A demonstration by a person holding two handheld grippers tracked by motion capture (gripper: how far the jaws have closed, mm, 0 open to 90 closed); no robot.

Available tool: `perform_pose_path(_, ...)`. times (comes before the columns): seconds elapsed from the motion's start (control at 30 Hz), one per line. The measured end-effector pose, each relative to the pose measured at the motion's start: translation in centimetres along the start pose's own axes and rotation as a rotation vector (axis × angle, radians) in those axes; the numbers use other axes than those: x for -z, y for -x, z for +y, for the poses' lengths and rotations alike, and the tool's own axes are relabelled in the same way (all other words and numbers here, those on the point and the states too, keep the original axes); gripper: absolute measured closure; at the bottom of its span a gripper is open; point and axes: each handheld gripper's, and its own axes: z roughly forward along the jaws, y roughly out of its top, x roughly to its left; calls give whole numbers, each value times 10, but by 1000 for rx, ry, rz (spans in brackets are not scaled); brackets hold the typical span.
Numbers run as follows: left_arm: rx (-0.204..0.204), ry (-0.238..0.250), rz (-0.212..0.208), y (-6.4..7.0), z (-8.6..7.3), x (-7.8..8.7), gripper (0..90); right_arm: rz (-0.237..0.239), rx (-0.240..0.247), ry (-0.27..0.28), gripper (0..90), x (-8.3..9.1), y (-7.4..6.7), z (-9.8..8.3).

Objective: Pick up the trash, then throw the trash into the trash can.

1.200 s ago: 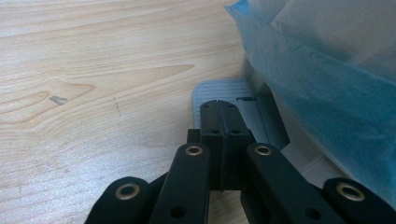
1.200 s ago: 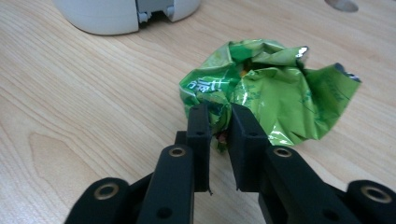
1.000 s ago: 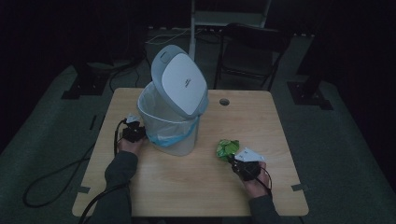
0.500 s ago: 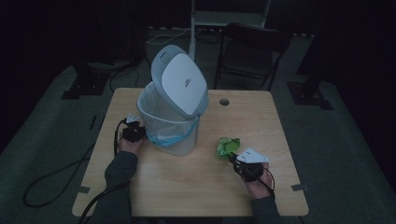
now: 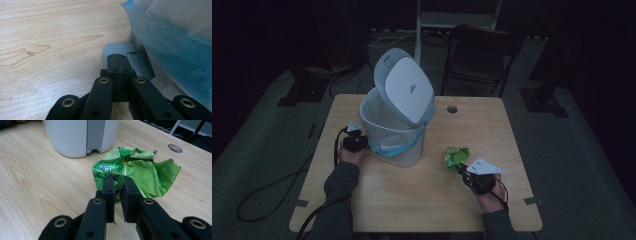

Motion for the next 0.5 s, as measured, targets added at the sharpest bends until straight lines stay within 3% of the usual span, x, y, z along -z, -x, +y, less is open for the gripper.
perform_pose_path(0.5, -3, 0, 3, 0, 0, 0, 900, 29, 41, 38, 820, 14, -4, 14)
